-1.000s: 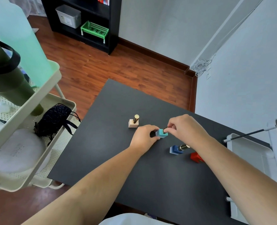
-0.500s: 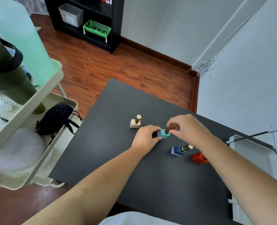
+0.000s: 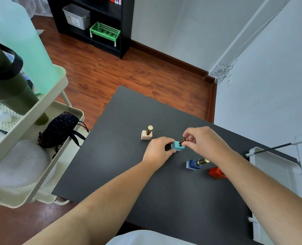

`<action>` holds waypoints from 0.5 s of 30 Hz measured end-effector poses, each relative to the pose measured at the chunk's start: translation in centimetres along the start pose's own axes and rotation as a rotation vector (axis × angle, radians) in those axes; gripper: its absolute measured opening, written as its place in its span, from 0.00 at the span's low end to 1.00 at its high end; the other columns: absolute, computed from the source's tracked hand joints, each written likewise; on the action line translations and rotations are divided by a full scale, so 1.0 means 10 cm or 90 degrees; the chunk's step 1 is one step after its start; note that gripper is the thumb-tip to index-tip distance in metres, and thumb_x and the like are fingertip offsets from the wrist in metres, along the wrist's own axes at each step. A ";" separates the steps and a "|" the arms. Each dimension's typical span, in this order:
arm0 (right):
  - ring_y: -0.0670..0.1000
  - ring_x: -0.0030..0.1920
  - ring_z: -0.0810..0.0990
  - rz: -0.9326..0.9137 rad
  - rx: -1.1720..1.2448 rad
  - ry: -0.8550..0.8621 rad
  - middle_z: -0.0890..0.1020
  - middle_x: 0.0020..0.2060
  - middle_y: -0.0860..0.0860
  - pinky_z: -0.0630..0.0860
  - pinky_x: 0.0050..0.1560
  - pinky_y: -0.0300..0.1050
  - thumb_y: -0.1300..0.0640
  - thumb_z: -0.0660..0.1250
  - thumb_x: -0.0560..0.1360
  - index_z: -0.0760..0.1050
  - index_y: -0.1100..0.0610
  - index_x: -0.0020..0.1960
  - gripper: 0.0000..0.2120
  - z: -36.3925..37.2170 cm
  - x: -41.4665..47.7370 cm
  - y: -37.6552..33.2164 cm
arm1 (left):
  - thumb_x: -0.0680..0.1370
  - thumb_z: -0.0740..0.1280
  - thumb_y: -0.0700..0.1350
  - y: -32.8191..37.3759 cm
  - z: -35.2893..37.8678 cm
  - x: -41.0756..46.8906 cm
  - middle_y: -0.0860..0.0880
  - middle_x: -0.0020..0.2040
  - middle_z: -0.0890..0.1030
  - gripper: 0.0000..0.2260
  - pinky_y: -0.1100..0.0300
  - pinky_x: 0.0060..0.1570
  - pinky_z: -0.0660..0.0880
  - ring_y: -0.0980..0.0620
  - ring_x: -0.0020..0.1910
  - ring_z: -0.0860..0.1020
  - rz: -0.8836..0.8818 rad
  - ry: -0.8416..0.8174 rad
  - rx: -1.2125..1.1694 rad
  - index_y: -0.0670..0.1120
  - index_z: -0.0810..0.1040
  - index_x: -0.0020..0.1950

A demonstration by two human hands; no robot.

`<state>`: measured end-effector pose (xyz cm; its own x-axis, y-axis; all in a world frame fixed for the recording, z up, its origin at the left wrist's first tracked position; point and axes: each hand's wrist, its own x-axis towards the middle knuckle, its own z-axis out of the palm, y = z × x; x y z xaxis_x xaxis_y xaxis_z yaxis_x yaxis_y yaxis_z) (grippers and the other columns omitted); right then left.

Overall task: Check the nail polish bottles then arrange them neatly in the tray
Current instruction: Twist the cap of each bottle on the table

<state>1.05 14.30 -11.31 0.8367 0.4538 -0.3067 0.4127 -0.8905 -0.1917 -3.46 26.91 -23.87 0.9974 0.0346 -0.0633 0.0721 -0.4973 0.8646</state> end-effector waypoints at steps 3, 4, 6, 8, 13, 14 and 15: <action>0.48 0.44 0.77 -0.022 -0.008 -0.010 0.83 0.46 0.51 0.73 0.49 0.41 0.56 0.68 0.73 0.79 0.54 0.55 0.11 0.00 0.02 0.00 | 0.74 0.71 0.43 0.00 0.00 0.00 0.50 0.54 0.82 0.14 0.63 0.53 0.72 0.55 0.51 0.77 -0.002 -0.002 0.006 0.48 0.79 0.59; 0.49 0.45 0.77 -0.020 -0.012 -0.005 0.83 0.47 0.52 0.73 0.49 0.40 0.56 0.68 0.73 0.79 0.55 0.54 0.10 0.01 0.03 0.00 | 0.74 0.71 0.43 0.00 0.00 0.00 0.50 0.54 0.82 0.14 0.63 0.53 0.72 0.55 0.52 0.77 -0.003 -0.003 0.007 0.48 0.79 0.59; 0.50 0.45 0.78 -0.011 -0.019 0.008 0.82 0.47 0.52 0.72 0.49 0.40 0.55 0.67 0.74 0.79 0.56 0.54 0.10 0.04 0.04 -0.01 | 0.74 0.70 0.43 -0.01 0.01 0.00 0.50 0.54 0.82 0.14 0.62 0.54 0.74 0.55 0.51 0.77 -0.005 -0.003 0.007 0.48 0.79 0.59; 0.50 0.46 0.77 -0.006 -0.024 0.022 0.82 0.47 0.53 0.71 0.49 0.41 0.55 0.67 0.74 0.78 0.57 0.54 0.10 0.07 0.04 -0.01 | 0.74 0.70 0.43 -0.01 0.01 0.00 0.50 0.55 0.82 0.14 0.60 0.55 0.74 0.55 0.52 0.77 -0.007 -0.001 0.006 0.48 0.79 0.59; 0.52 0.47 0.77 0.019 -0.014 0.048 0.82 0.47 0.54 0.74 0.51 0.45 0.55 0.66 0.74 0.78 0.58 0.54 0.10 0.12 0.00 -0.04 | 0.74 0.70 0.43 -0.01 0.01 -0.01 0.51 0.55 0.82 0.14 0.60 0.56 0.75 0.55 0.52 0.78 -0.005 0.004 0.004 0.48 0.79 0.60; 0.52 0.47 0.77 0.026 -0.013 0.045 0.82 0.47 0.54 0.75 0.51 0.45 0.55 0.66 0.75 0.78 0.58 0.54 0.10 0.12 0.00 -0.05 | 0.74 0.70 0.43 -0.01 0.02 -0.01 0.51 0.55 0.83 0.14 0.59 0.55 0.75 0.55 0.52 0.78 -0.004 0.006 0.002 0.48 0.79 0.60; 0.53 0.47 0.77 0.032 -0.012 0.039 0.82 0.48 0.54 0.75 0.52 0.46 0.55 0.66 0.75 0.78 0.58 0.55 0.11 0.12 0.00 -0.06 | 0.74 0.70 0.43 -0.01 0.02 -0.01 0.51 0.54 0.83 0.14 0.59 0.55 0.75 0.55 0.52 0.78 -0.002 0.006 0.001 0.49 0.79 0.59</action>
<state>0.39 14.88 -12.28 0.8764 0.4065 -0.2581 0.3764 -0.9127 -0.1591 -3.61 26.83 -24.04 0.9971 0.0453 -0.0616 0.0760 -0.4979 0.8639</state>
